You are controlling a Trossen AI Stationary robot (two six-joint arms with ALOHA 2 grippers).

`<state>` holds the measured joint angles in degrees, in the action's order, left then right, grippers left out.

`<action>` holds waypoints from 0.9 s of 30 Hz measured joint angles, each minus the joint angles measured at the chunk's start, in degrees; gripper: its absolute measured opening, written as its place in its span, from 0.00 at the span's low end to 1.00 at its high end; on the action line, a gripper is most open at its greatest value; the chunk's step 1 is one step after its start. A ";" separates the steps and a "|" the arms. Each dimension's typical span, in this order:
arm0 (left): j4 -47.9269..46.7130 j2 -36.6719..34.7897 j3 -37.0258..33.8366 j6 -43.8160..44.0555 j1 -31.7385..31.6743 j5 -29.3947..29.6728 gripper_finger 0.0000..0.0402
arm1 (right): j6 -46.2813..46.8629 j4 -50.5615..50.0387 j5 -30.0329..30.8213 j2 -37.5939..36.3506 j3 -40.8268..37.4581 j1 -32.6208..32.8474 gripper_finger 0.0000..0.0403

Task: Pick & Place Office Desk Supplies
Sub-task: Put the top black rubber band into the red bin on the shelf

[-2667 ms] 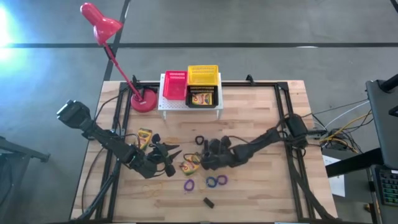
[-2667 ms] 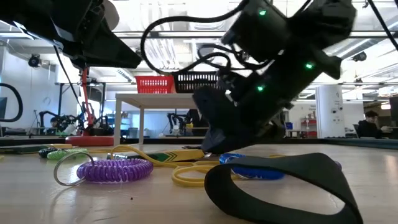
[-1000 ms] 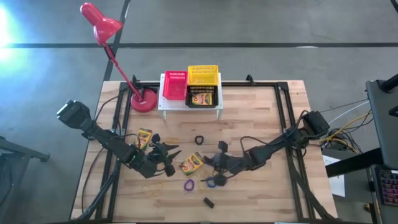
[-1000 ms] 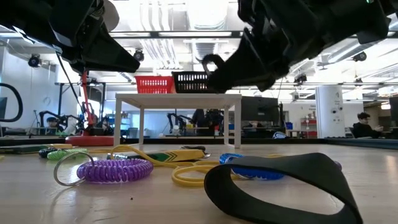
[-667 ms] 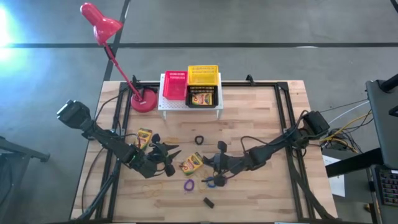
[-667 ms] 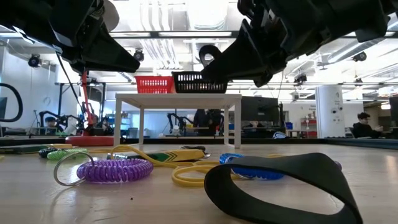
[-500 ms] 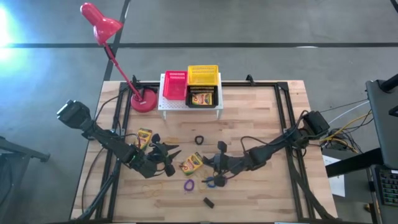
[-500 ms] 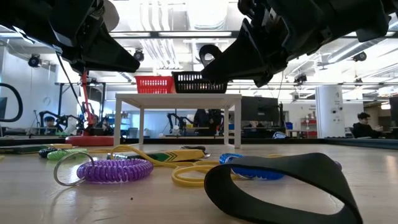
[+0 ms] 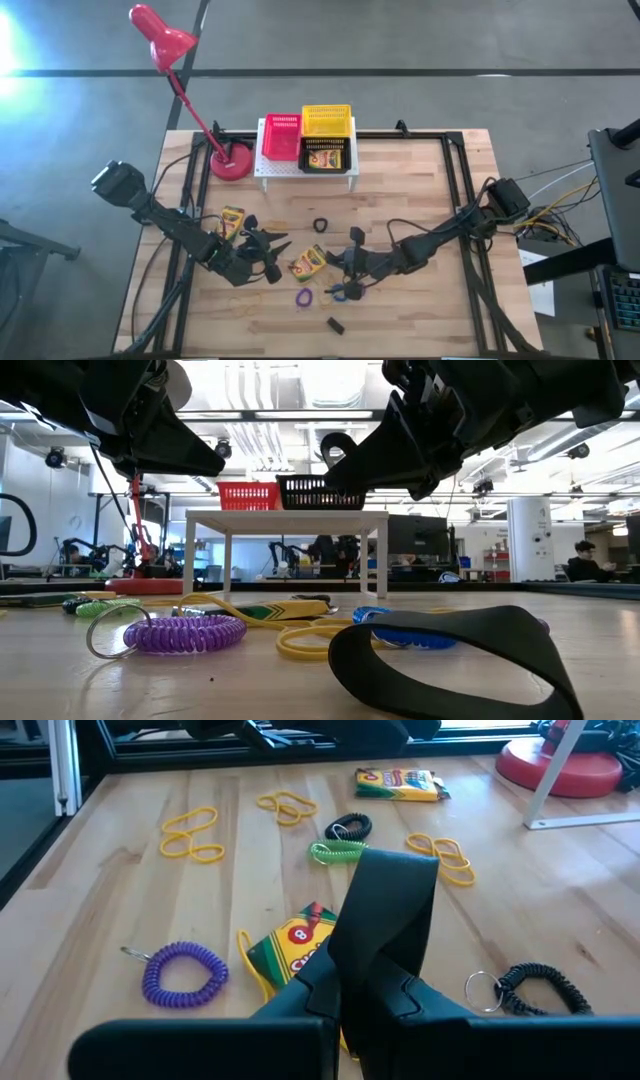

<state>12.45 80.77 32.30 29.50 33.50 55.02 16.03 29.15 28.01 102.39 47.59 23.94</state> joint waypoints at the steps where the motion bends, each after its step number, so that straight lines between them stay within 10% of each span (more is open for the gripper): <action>1: -0.01 0.00 0.01 0.00 0.00 -0.02 0.29 | 0.00 0.00 0.00 0.00 0.00 0.00 0.02; 10: 6.34 0.29 0.02 -1.26 -0.92 -1.67 0.29 | 0.00 0.00 0.00 0.00 0.00 0.00 0.02; 15: 23.97 5.20 0.04 -15.28 -5.03 -15.59 0.33 | 0.00 0.02 0.00 0.00 0.00 0.00 0.02; 19: 32.61 10.03 1.36 -20.22 -8.80 -29.99 0.42 | 0.00 0.00 0.00 0.00 0.00 0.00 0.02; 27: 31.98 17.99 8.15 -21.26 -11.38 -31.28 0.66 | 0.00 -0.17 0.00 0.00 -0.02 0.07 0.02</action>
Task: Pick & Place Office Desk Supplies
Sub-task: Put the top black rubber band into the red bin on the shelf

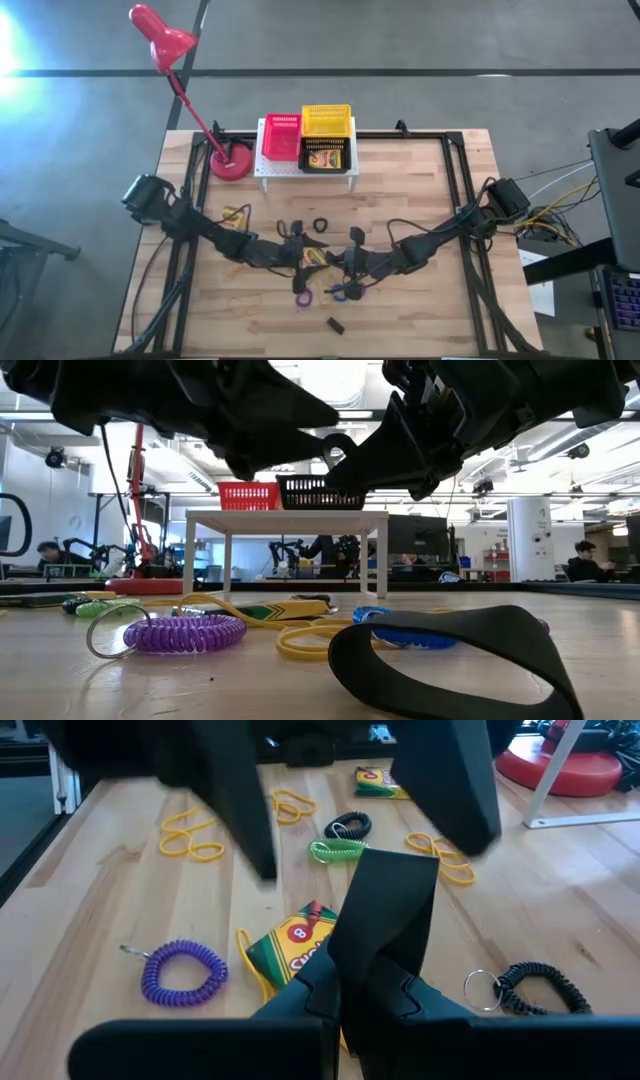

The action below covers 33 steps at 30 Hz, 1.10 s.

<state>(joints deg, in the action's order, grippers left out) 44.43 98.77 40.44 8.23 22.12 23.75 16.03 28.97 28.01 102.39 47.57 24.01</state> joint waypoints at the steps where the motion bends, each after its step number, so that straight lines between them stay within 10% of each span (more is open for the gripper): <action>1: -0.60 0.74 0.92 -0.49 -0.05 -0.01 0.67 | -0.02 0.00 0.00 0.00 0.00 0.00 0.02; 7: -5.44 2.27 4.31 -0.79 -0.03 -0.02 0.58 | -0.03 -0.05 0.00 0.00 -0.02 -0.02 0.02; 18: -8.82 2.23 4.59 -0.82 -0.03 -0.04 0.04 | 2.97 -2.54 -1.79 0.00 -0.02 -0.16 0.05; 33: -32.98 -3.81 4.51 9.79 0.29 14.65 0.05 | 14.05 -21.99 -2.40 -5.80 -0.11 -0.66 0.45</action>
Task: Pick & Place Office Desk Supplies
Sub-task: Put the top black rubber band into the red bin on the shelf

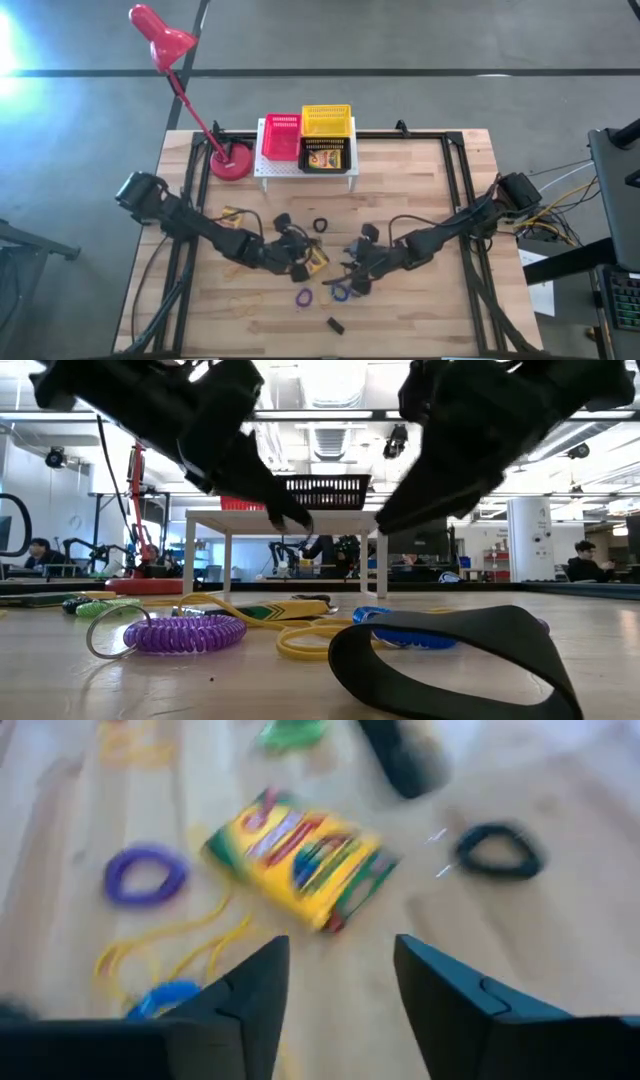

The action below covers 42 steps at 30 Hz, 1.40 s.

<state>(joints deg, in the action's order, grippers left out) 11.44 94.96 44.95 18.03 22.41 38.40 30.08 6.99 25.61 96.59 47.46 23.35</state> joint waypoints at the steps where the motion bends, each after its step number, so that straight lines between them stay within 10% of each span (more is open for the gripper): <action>1: -0.60 -0.86 0.00 0.51 0.04 0.21 0.05 | -0.02 0.73 2.17 0.30 0.00 0.09 0.46; 9: -2.66 -6.33 -0.37 1.00 2.53 0.38 0.05 | 5.22 1.57 21.43 3.45 -0.12 1.56 0.48; 18: -5.39 -19.11 0.15 -5.81 1.55 5.77 0.05 | 5.55 6.76 22.36 6.85 -0.13 1.65 0.48; 35: -22.71 -26.75 7.31 -15.13 -43.91 -6.19 0.07 | -0.34 12.13 22.48 7.55 -0.11 1.17 0.48; 42: -23.00 -26.45 7.28 -14.99 -58.99 -28.72 0.29 | -0.78 12.06 22.50 7.55 -0.11 0.75 0.48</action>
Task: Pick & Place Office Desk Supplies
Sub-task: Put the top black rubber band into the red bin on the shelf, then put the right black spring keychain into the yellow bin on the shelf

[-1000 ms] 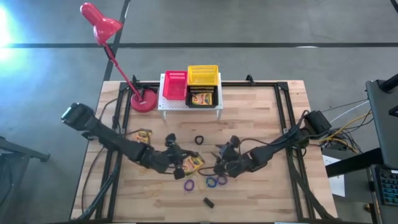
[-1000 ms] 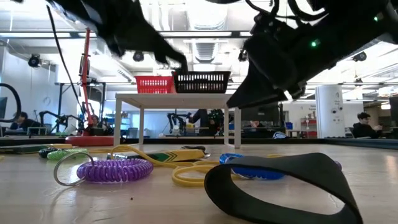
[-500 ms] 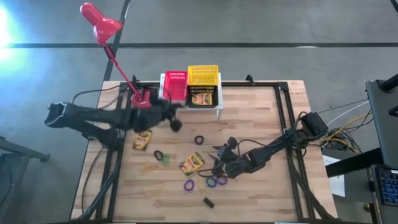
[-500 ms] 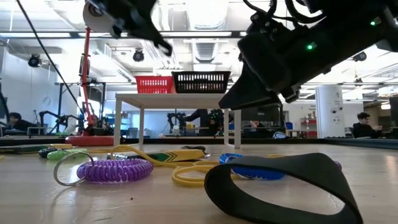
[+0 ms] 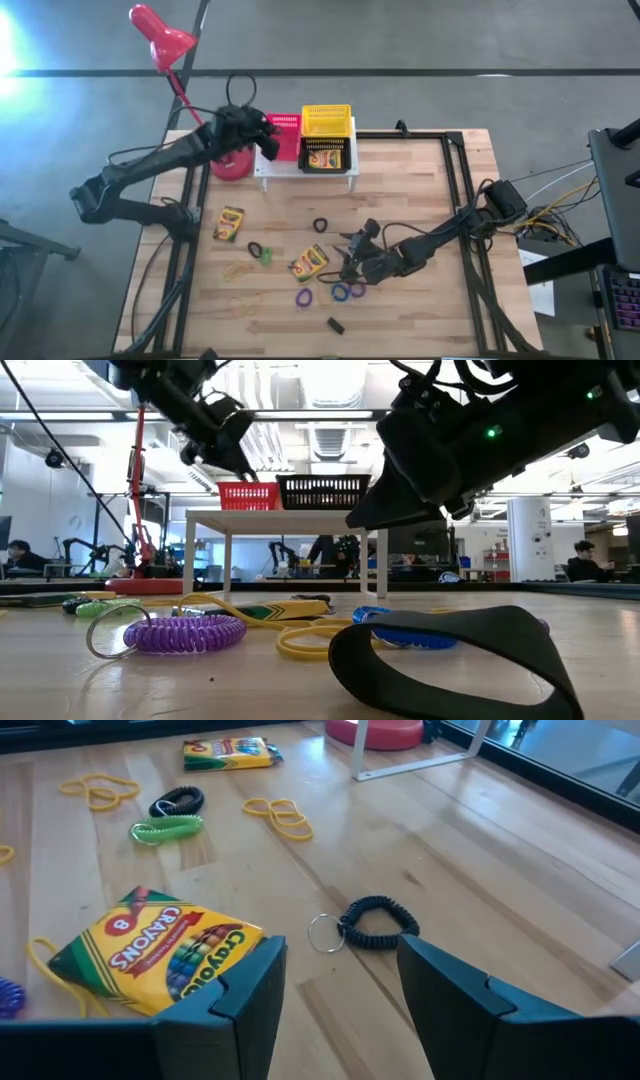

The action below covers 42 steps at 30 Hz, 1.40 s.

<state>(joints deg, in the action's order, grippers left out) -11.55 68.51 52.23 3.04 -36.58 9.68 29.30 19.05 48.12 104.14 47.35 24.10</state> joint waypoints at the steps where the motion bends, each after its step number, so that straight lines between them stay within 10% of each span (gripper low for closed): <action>1: 0.03 -0.03 0.00 0.18 -0.97 -1.67 0.33 | 0.00 0.00 0.00 0.00 0.00 0.00 0.48; 9: -5.46 -1.91 3.04 0.49 2.18 -3.67 0.53 | 0.02 -0.07 -0.04 0.00 0.00 0.00 0.48; 15: -5.67 -6.30 0.49 0.63 20.08 -2.68 0.52 | -3.41 -0.85 -1.88 -0.14 -0.11 1.25 0.48; 22: 6.82 -5.42 -10.04 2.77 54.21 16.69 0.47 | -4.08 -4.00 -2.78 -2.67 0.24 5.44 0.48; 29: 41.39 5.07 -24.68 1.97 77.91 40.43 0.45 | 0.81 -0.92 -3.94 0.34 0.20 3.24 0.48; 42: 49.48 17.19 -27.28 12.28 73.31 42.90 0.45 | -0.18 3.26 -16.67 10.00 6.77 -12.34 0.48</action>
<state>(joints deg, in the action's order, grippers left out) 37.93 85.71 24.95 15.32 36.74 52.58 29.12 22.31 31.44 114.13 54.12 11.76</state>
